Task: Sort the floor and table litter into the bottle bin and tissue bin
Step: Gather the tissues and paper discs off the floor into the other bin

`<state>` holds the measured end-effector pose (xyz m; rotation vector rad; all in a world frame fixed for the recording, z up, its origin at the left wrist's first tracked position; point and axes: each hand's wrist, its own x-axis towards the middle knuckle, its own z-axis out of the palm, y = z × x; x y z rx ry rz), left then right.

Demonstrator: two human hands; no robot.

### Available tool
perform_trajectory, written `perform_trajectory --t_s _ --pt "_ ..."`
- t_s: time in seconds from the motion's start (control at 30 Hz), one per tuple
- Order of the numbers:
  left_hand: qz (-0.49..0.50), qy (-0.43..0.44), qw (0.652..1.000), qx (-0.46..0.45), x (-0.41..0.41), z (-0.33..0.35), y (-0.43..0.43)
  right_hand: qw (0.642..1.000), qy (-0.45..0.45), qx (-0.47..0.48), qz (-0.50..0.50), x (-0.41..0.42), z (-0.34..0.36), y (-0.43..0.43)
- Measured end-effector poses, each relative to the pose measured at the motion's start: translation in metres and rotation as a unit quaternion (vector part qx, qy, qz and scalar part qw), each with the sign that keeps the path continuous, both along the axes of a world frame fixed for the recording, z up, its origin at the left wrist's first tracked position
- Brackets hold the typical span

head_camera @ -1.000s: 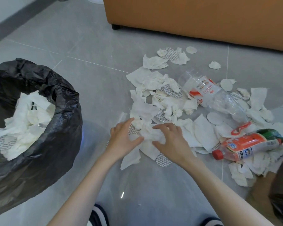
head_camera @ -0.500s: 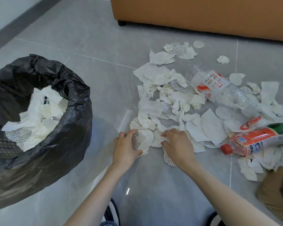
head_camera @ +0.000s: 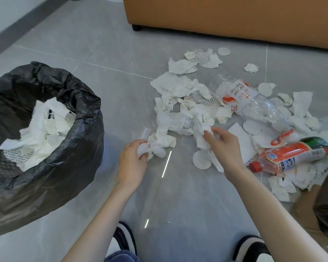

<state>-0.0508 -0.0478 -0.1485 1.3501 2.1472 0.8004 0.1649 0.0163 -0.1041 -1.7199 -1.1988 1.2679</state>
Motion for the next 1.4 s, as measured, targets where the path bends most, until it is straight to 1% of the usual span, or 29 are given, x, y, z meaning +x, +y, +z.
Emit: perform_trajectory --t_s 0.1,0.17,0.27,0.37,0.43,0.47,0.5,0.53,0.6,0.67,0.8,0.9,0.97,1.0,1.13,1.3,1.4 --pt "0.013 -0.059 0.998 0.01 0.003 0.015 0.002 0.993 0.111 -0.029 -0.041 0.006 0.005 -0.002" --pt "0.016 -0.089 0.996 0.0 0.005 0.017 0.004 0.992 0.115 -0.027 -0.047 0.011 0.006 -0.003" --pt "-0.004 -0.09 0.995 -0.032 0.006 0.009 0.007 0.997 0.063 -0.032 -0.023 0.014 0.001 -0.005" --pt "-0.038 -0.082 0.992 -0.087 0.008 -0.005 0.01 0.995 -0.041 -0.063 0.067 0.016 -0.008 -0.007" --pt "-0.098 -0.043 0.988 -0.108 0.012 -0.016 0.011 0.978 -0.141 -0.075 0.13 0.016 -0.019 -0.009" --pt "-0.123 -0.011 0.986 -0.115 0.015 -0.02 0.011 0.964 -0.199 -0.073 0.161 0.017 -0.026 -0.011" --pt "-0.143 0.025 0.982 -0.122 0.018 -0.022 0.011 0.948 -0.243 -0.066 0.194 0.018 -0.031 -0.013" --pt "-0.16 0.052 0.978 -0.127 0.02 -0.023 0.012 0.936 -0.268 -0.057 0.222 0.019 -0.037 -0.014" --pt "-0.184 0.069 0.972 -0.129 0.026 -0.022 0.014 0.924 -0.286 -0.037 0.253 0.02 -0.048 -0.016" --pt "-0.2 0.074 0.968 -0.13 0.03 -0.021 0.016 0.915 -0.308 -0.015 0.26 0.021 -0.056 -0.019" --pt "-0.193 0.091 0.968 -0.133 0.034 -0.024 0.018 0.879 -0.379 0.022 0.288 0.02 -0.064 -0.022" --pt "-0.189 0.099 0.967 -0.138 0.034 -0.024 0.015 0.877 -0.39 0.039 0.276 0.019 -0.066 -0.022" --pt "-0.182 0.11 0.967 -0.14 0.033 -0.022 0.013 0.88 -0.391 0.039 0.268 0.018 -0.065 -0.022" --pt "-0.176 0.111 0.968 -0.141 0.033 -0.021 0.011 0.876 -0.401 0.038 0.267 0.016 -0.063 -0.021" --pt "-0.16 0.1 0.971 -0.147 0.03 -0.019 0.005 0.854 -0.435 0.027 0.285 0.013 -0.057 -0.013" --pt "-0.156 0.107 0.97 -0.154 0.03 -0.017 0.001 0.83 -0.455 -0.028 0.321 0.009 -0.05 0.0" --pt "-0.152 0.107 0.97 -0.156 0.029 -0.017 0.0 0.808 -0.495 -0.012 0.32 0.007 -0.046 0.003"
